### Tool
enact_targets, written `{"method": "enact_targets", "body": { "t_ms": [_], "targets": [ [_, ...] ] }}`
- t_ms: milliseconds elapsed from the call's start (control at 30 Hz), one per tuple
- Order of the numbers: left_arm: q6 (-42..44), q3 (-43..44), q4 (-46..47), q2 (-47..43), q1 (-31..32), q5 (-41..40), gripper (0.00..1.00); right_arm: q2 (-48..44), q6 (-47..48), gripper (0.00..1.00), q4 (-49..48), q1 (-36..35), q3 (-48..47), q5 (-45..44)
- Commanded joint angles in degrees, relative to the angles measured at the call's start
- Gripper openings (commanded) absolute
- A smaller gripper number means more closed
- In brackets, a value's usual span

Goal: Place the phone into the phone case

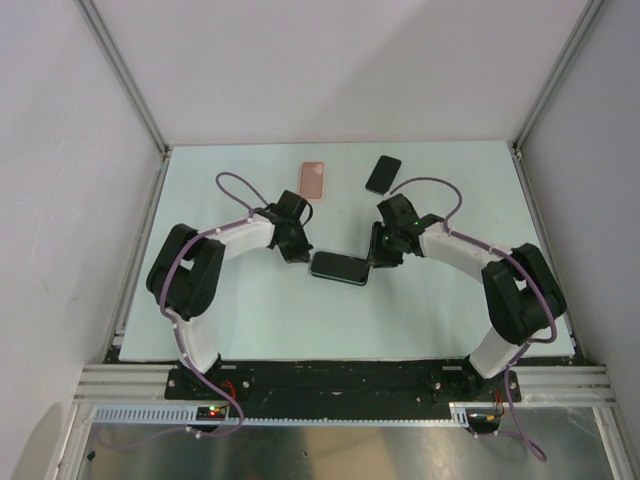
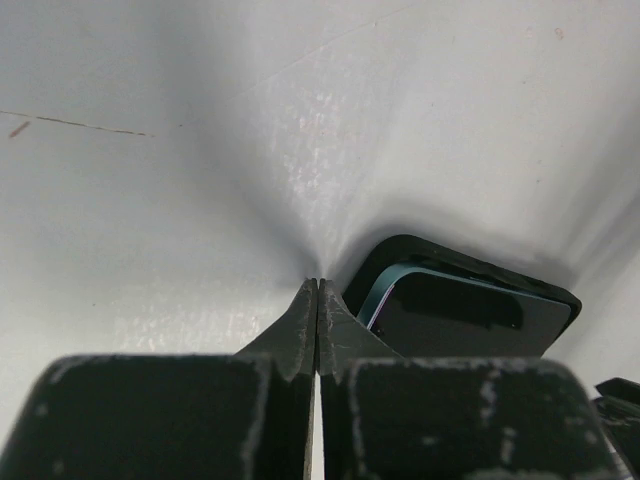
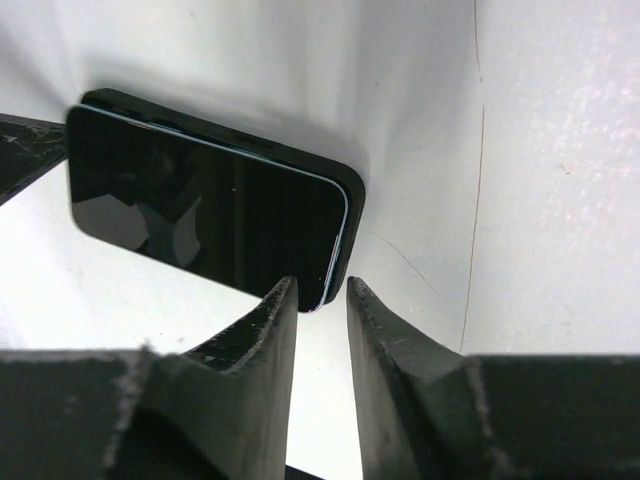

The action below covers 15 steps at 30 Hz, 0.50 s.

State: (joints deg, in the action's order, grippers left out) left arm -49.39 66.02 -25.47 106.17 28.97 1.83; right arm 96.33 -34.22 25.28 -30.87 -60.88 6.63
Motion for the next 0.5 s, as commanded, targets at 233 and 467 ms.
{"method": "enact_targets", "body": {
  "t_ms": [233,467],
  "targets": [
    [2.87,-1.26,-1.53,-7.08,-0.92,-3.03,0.00,-1.74,0.58,0.49,-2.30,1.67,-1.57,-0.98],
    [2.45,-2.55,-2.18,-7.66,0.69,-4.11,0.00,-0.06,-2.75,0.65,-8.90,3.28,0.32,4.48]
  ]
}}
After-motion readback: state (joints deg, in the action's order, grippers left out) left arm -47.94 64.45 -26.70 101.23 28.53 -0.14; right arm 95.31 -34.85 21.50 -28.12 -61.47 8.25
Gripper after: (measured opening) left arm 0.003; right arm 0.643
